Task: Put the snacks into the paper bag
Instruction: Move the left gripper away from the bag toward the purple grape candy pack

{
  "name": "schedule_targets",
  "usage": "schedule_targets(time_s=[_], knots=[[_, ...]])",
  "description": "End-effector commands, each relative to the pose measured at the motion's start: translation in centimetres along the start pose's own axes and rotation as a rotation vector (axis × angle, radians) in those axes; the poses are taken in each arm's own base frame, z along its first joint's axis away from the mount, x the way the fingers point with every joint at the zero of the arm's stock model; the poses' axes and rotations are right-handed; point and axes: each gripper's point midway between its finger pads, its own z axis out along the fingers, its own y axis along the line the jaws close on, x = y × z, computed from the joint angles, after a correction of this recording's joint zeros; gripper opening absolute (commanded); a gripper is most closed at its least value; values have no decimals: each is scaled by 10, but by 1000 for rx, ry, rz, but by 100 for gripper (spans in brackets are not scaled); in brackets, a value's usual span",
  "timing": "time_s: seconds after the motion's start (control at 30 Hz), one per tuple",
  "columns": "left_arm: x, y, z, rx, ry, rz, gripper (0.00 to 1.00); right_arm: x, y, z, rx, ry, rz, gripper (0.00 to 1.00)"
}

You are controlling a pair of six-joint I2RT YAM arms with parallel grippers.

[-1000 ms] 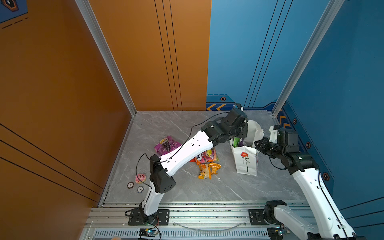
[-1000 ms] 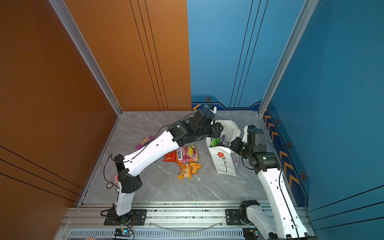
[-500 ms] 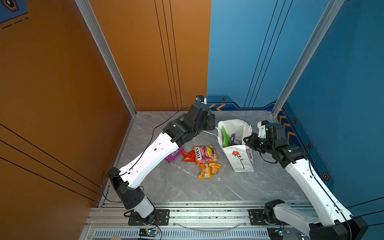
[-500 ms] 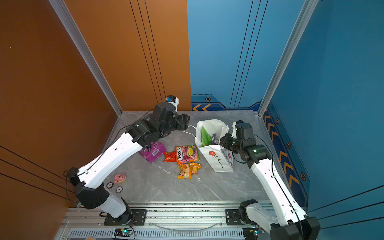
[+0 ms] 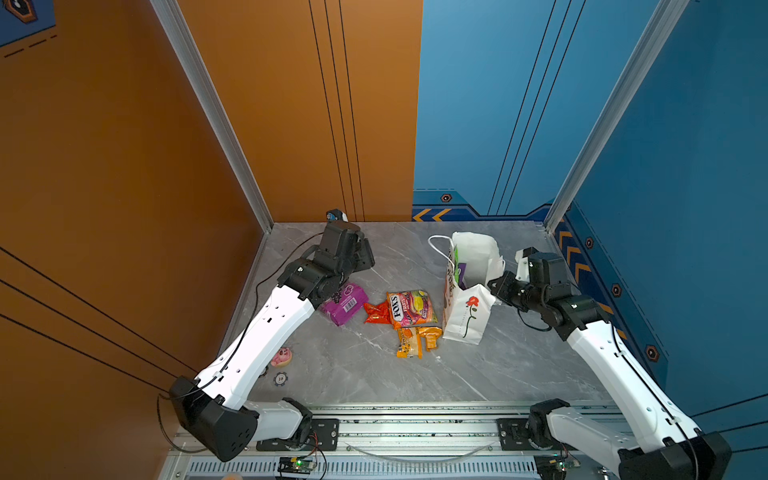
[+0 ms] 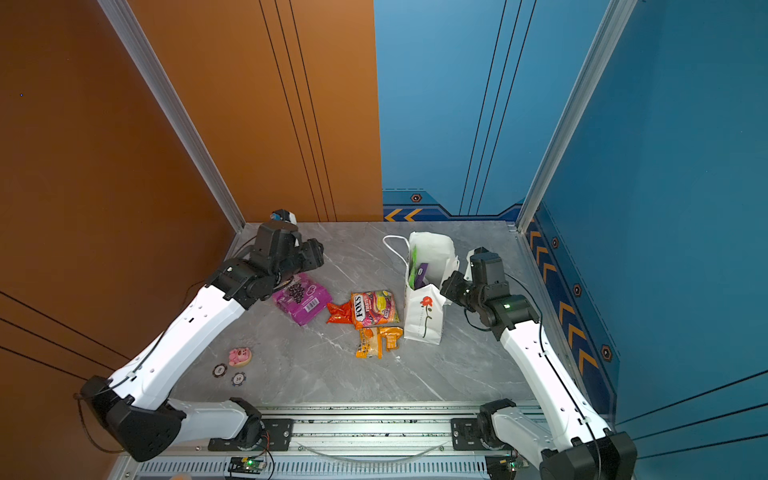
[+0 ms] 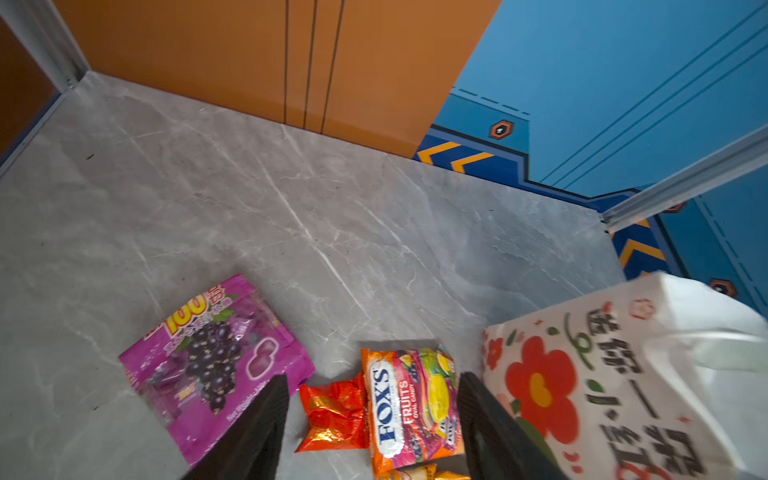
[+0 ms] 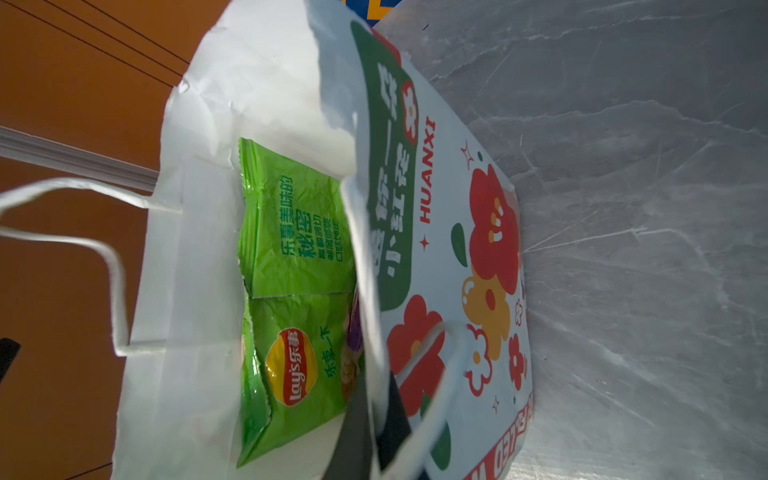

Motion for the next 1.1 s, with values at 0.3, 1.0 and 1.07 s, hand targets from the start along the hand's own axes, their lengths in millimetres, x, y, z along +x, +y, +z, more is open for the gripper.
schedule_targets(time_s=[0.3,1.0,1.07], knots=[[60,151,34,-318,210,-207,78,-5,-18,-10,19,-24,3,10],[86,193,172,-109,363,-468,83,-6,-16,-4,21,-1,-8,13],[104,189,163,-145,394,-450,82,-5,-17,-3,23,3,-7,13]])
